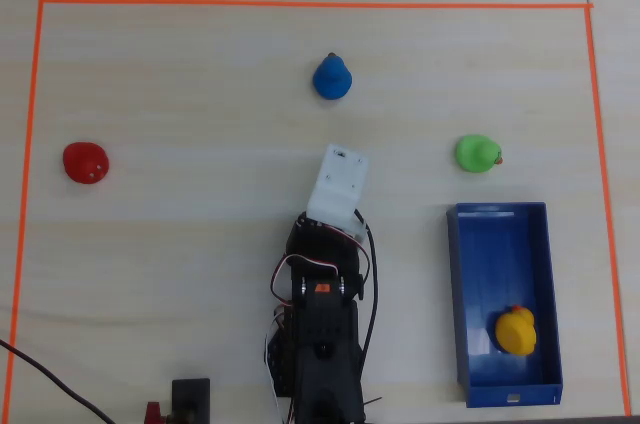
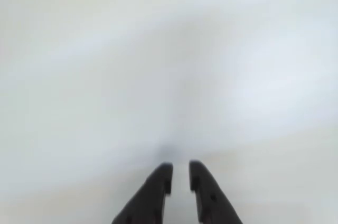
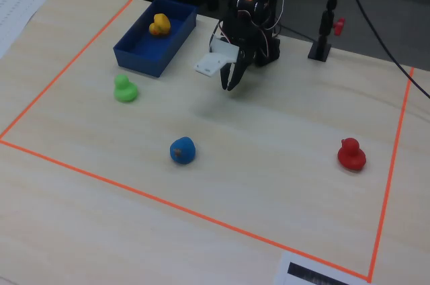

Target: Grasp yellow duck and put it into box.

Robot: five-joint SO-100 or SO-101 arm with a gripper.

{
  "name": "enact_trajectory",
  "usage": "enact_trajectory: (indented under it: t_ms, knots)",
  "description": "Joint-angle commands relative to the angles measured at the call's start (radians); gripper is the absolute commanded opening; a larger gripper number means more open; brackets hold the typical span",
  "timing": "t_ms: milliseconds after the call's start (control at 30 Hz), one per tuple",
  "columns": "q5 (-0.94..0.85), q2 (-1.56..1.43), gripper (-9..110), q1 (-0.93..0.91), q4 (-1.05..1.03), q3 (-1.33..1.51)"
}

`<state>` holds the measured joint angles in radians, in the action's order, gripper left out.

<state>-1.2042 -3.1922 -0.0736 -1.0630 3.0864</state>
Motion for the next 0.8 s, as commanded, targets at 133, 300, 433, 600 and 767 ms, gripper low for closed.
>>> enact_trajectory:
  t_ms: [133,300,433,600,767]
  knots:
    - [-0.041,-0.118,0,0.002,-0.230,0.025]
    - [-0.021,-0.118,0,-0.014,-0.239,0.025]
    - [-0.025,-0.118,2,-0.006,-0.242,0.025]
    - [-0.025,-0.118,2,-0.006,-0.242,0.025]
    - [-0.025,-0.118,2,-0.006,-0.242,0.025]
